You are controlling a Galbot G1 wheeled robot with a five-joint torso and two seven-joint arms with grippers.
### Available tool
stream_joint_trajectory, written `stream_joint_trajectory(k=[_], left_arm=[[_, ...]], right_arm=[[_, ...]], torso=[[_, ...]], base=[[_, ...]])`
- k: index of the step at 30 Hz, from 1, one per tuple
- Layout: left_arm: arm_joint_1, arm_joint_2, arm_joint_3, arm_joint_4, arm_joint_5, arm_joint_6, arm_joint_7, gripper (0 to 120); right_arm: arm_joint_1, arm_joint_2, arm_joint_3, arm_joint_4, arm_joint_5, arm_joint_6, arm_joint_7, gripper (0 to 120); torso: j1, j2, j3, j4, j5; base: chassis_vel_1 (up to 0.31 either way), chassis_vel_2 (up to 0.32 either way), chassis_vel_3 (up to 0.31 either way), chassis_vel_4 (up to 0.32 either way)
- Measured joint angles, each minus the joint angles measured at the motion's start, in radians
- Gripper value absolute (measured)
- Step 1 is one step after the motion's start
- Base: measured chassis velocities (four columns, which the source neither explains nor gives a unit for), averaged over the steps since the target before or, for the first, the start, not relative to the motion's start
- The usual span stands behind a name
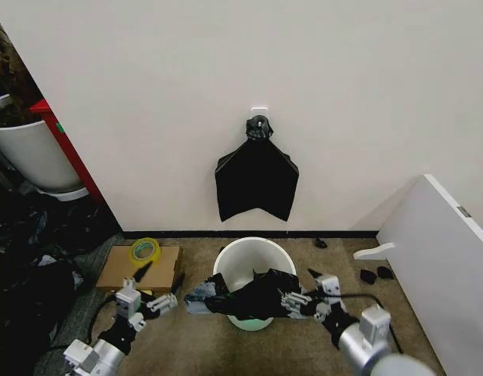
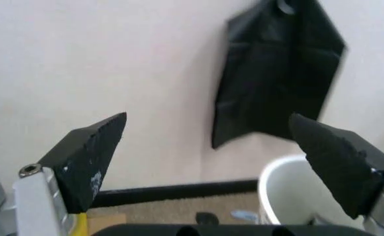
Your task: Place the garbage bag over the trash bin.
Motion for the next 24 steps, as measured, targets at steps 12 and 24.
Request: stream_joint_trajectory(k=[12,24], left_arm=[[0.1,-0.147,-0.01,-0.021,0.091,-0.057,-0.043,100],[0.19,-0.247,-0.001,-0.037,0.295,-0.133,-0.005,100]], right_arm=[[0.481,-0.173,-0.274,-0.306,0.09,-0.033,-0.233,100],[1.026,-0.037,-0.763,-0.698,-0.024,-0.033,-0.4,100]], torso=[[0.0,0.0,0.0,0.0011,0.0005],[0.0,0.0,0.0,0.0011,0.0005]], base=[[0.0,0.0,0.0,0.0],[0.0,0.0,0.0,0.0]])
